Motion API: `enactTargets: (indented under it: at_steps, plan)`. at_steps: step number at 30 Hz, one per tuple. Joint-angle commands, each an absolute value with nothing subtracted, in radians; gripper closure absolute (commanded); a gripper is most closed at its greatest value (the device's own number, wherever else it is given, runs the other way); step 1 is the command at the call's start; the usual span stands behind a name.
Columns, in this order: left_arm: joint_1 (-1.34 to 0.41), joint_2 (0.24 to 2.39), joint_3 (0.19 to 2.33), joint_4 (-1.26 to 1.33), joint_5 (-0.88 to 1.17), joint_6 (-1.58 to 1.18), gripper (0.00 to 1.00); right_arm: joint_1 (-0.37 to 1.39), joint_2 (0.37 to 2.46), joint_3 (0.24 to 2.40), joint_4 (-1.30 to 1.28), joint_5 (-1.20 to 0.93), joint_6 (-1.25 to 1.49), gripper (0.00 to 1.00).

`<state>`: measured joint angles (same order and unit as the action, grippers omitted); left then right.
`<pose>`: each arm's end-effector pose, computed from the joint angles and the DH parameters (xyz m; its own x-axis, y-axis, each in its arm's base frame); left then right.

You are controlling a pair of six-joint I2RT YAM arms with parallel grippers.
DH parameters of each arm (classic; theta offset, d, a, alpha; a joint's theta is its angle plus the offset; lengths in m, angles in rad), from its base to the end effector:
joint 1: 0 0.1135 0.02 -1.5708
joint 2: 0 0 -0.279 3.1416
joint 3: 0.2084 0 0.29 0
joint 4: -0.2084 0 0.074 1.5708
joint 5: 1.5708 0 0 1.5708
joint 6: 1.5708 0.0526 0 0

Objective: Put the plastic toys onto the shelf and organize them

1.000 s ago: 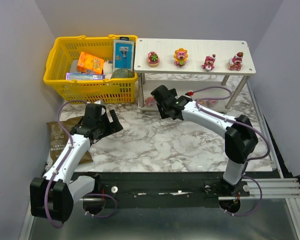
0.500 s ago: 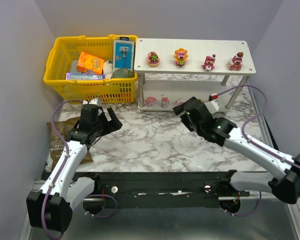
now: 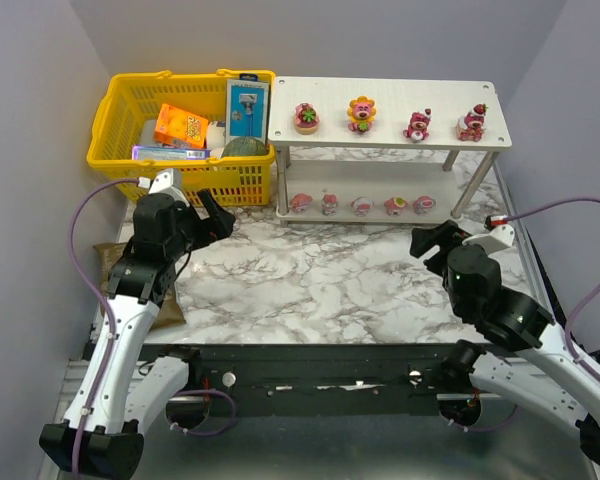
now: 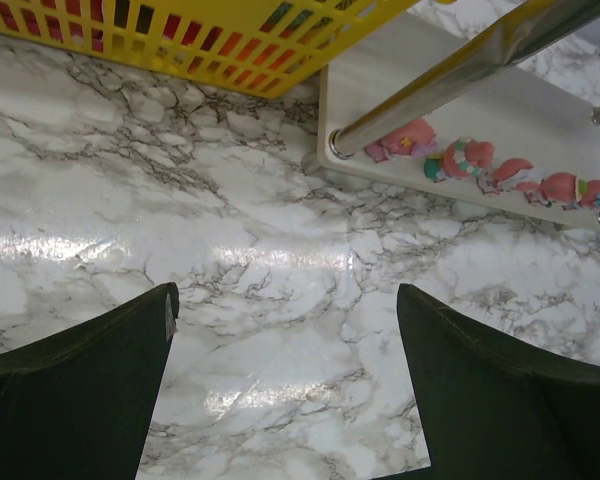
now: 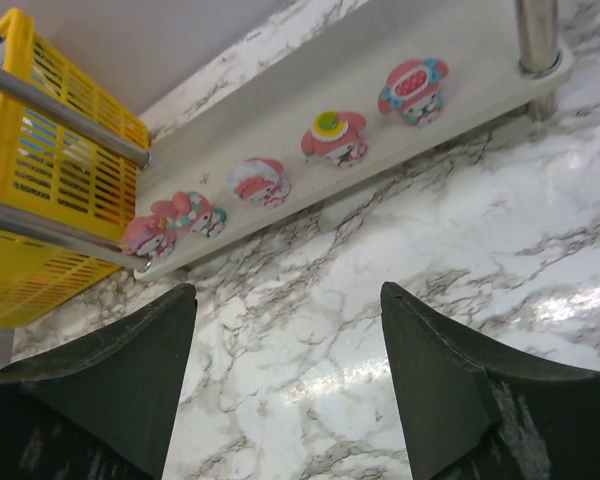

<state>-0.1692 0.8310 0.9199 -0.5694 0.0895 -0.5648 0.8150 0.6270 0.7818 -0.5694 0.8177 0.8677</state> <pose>0.2173 -0.0419 0.3461 -0.5165 -0.4526 -0.7269 -0.0362 0.8597 -0.5095 0.1416 0.0943 0.3359 -0.2089 0.5390 -0.8160 0.1851 0.8411 0.5082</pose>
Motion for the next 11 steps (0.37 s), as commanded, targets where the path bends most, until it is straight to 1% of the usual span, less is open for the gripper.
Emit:
enactTargets:
  at_steps: [1,6,11]
  plan:
    - [-0.163,0.821,0.992,-0.591,0.04,-0.54,0.01,0.819,0.598,0.796,-0.554,0.905,0.669,0.18]
    - [-0.163,0.813,1.009,-0.583,0.031,-0.545,0.01,0.819,0.6,0.821,-0.554,0.893,0.644,0.18]
    - [-0.163,0.798,1.02,-0.592,0.026,-0.546,0.01,0.818,0.601,0.827,-0.568,0.939,0.687,0.18]
